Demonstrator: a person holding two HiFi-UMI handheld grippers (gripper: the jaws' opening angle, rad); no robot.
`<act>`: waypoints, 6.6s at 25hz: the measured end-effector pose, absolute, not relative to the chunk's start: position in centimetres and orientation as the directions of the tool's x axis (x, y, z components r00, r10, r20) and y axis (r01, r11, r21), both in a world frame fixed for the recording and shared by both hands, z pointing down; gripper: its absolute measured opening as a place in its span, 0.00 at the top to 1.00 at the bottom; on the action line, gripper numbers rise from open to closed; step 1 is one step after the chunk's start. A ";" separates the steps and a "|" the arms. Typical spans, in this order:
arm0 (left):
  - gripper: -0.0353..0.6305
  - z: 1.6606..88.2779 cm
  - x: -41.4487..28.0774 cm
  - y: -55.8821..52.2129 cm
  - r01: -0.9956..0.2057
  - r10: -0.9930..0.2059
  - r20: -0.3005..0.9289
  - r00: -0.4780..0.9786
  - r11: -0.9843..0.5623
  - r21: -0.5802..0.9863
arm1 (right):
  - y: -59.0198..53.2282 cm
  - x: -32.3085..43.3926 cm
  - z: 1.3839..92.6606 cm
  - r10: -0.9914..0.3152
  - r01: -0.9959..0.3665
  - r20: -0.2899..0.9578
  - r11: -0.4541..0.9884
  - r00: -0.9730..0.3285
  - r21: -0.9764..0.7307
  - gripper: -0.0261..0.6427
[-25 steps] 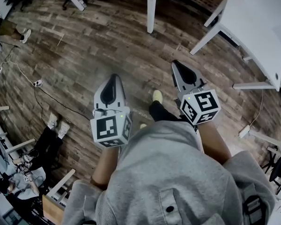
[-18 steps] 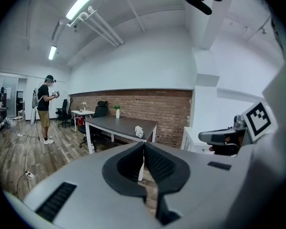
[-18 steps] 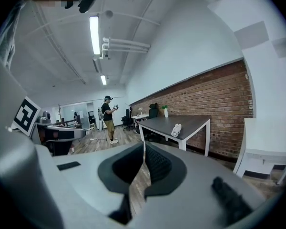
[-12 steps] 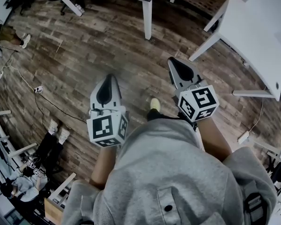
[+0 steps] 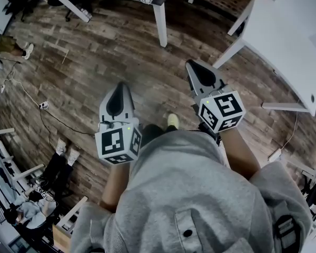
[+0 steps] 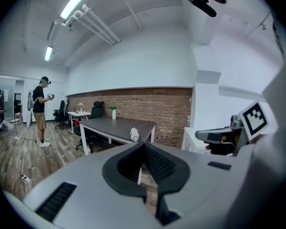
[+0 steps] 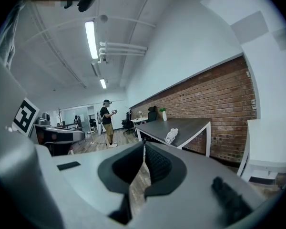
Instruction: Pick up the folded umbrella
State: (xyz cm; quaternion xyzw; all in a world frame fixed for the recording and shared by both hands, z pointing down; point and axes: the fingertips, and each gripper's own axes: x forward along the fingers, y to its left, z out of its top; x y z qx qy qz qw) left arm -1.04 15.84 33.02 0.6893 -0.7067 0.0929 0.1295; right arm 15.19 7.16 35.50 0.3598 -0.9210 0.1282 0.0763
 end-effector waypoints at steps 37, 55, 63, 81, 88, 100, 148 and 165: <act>0.93 34.6 -6.9 2.4 -0.996 -0.949 0.315 0.022 0.005 0.086 | -4.8 9.5 36.9 -0.647 -0.697 0.280 0.702 -0.709 -0.144 0.92; 0.93 34.8 -14.3 -10.8 -0.991 -0.939 0.330 0.093 -0.055 0.123 | -16.8 2.7 37.0 -0.679 -0.740 0.326 0.663 -0.658 -0.112 0.92; 0.93 36.1 -18.4 -14.6 -0.988 -0.930 0.352 0.109 -0.063 0.140 | -21.2 -1.0 37.8 -0.692 -0.754 0.342 0.651 -0.636 -0.085 0.92; 0.93 36.9 -24.0 -18.3 -0.986 -0.930 0.349 0.116 -0.065 0.154 | -26.0 -4.6 38.8 -0.732 -0.799 0.370 0.600 -0.572 -0.049 0.92; 0.93 37.0 -24.9 -18.4 -0.984 -0.932 0.348 0.104 -0.046 0.173 | -26.5 -5.5 39.0 -0.724 -0.795 0.383 0.605 -0.574 -0.047 0.92; 0.93 37.5 -25.5 -21.6 -0.986 -0.928 0.361 0.090 -0.033 0.162 | -30.4 -6.2 40.8 -0.712 -0.799 0.397 0.592 -0.579 -0.105 0.92; 0.93 45.5 -24.9 -38.0 -0.976 -0.827 0.532 0.181 -0.084 0.202 | -42.1 -7.9 56.2 -0.455 -0.825 0.708 0.453 -0.540 -0.337 0.51; 0.93 48.4 -24.7 -40.4 -0.971 -0.788 0.585 0.190 -0.063 0.230 | -43.0 -9.4 59.3 -0.381 -0.833 0.774 0.450 -0.506 -0.322 0.51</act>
